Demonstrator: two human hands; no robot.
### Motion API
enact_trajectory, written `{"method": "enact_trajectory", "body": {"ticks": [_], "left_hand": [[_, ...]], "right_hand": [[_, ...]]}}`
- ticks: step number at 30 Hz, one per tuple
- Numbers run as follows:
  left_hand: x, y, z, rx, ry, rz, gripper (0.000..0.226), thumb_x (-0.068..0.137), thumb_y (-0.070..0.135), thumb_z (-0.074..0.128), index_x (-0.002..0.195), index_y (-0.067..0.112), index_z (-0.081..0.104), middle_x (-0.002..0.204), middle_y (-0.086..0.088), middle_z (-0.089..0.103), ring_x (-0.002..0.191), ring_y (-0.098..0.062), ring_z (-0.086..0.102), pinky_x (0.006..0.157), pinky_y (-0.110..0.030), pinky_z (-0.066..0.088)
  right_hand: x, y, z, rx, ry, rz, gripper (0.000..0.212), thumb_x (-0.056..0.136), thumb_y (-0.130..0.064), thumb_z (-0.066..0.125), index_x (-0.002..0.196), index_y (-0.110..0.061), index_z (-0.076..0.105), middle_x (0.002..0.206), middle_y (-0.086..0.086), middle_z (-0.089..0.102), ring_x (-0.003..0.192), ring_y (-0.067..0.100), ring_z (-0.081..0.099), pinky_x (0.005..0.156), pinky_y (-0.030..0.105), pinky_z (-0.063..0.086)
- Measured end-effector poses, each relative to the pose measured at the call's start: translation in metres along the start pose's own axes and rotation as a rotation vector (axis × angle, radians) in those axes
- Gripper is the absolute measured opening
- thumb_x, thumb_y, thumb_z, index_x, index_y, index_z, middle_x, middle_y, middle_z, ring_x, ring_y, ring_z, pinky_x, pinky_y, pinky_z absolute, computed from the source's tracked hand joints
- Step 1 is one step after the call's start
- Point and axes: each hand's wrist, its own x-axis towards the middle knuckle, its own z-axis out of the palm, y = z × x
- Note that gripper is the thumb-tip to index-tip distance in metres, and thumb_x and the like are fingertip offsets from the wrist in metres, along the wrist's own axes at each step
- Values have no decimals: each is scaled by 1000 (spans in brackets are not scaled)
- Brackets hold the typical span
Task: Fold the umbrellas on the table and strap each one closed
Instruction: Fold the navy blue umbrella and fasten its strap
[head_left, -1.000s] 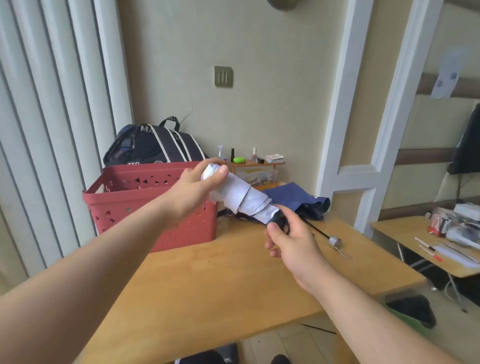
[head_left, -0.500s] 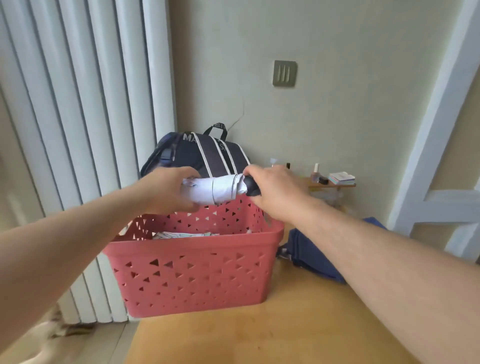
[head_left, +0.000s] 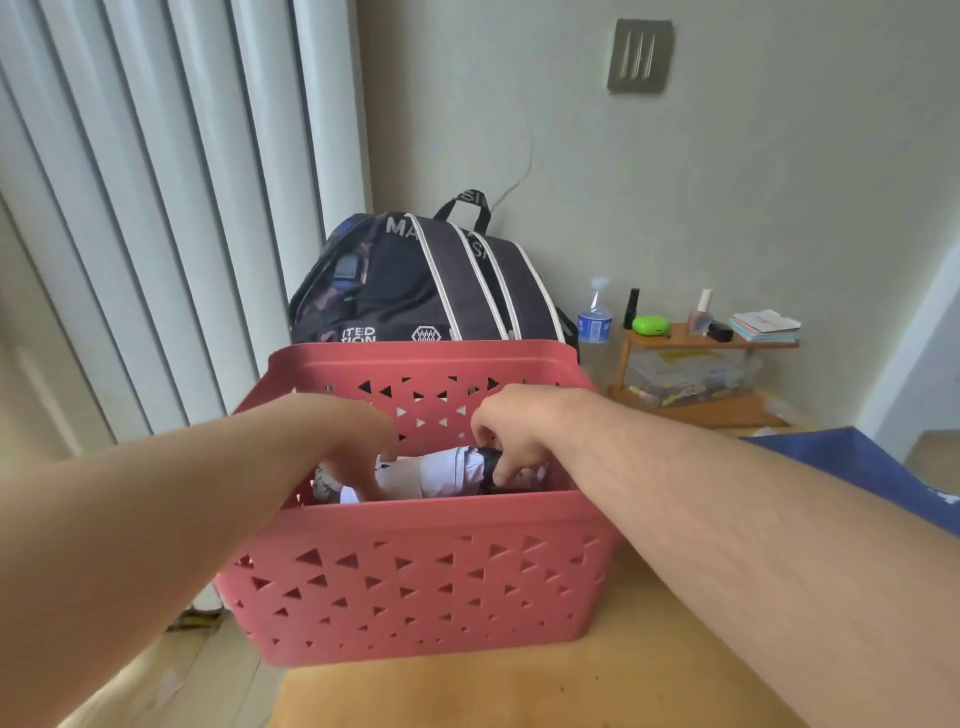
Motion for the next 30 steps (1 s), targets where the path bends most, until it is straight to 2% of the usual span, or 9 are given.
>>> {"method": "enact_trajectory", "body": {"ticks": [2,4,6,8,12,16,20,25,30], "left_hand": [[-2,1,-2,-25,15,1,65,86,65,71,142,33,59,137,11,63,124,-18,59,105,-36,48],[-2,-4,-5,-65,104,7,49,91,56,69,134,34,65,128,10,68,114,-17,64,102,-39,52],[-5,-9,-8,-142,260,15,35,91,44,67,126,43,67,117,11,72,100,-13,66,93,-36,57],[-14,-7,-13,-238,421,24,36,93,39,63,127,51,66,114,15,74,93,-6,67,88,-30,58],[-40,3,-43,-338,685,-4,27,97,33,63,121,41,72,115,16,74,91,-5,65,100,-38,55],[-80,52,-85,-449,910,111,18,96,32,65,110,35,76,94,18,71,87,-10,68,93,-35,56],[-108,158,-108,-501,1151,447,15,92,25,67,99,34,77,90,13,67,82,-7,64,82,-30,51],[-85,288,-98,-479,1092,790,16,93,29,64,103,34,76,101,9,67,97,-13,63,83,-35,53],[-14,370,-49,-546,747,711,23,94,31,63,113,35,75,116,10,64,114,-13,58,94,-37,52]], "right_hand": [[0,3,0,30,4,16,23,87,-22,82,106,-19,69,85,-5,66,71,14,62,64,30,52],[-1,4,-1,23,60,16,12,87,-17,78,95,-23,70,88,-5,68,79,17,65,68,31,54],[-4,4,-4,81,142,31,15,87,-13,69,85,-28,71,90,-8,70,85,18,67,72,34,58],[-16,9,-13,219,290,68,19,89,-17,62,82,-32,70,91,-13,69,85,15,66,72,35,59],[-69,41,-35,433,597,151,15,92,-24,59,87,-33,71,91,-16,68,86,11,65,75,33,57],[-146,98,-14,357,609,316,11,87,-24,62,86,-28,73,88,-12,72,87,16,66,80,33,55],[-226,160,35,397,543,548,11,87,-23,65,83,-28,73,86,-13,72,86,14,68,78,30,55],[-300,205,109,547,512,763,14,90,-19,66,82,-29,71,88,-11,71,88,14,67,76,29,52],[-315,198,180,685,461,759,12,92,-20,66,90,-31,71,88,-15,68,89,12,66,70,20,45]]}}
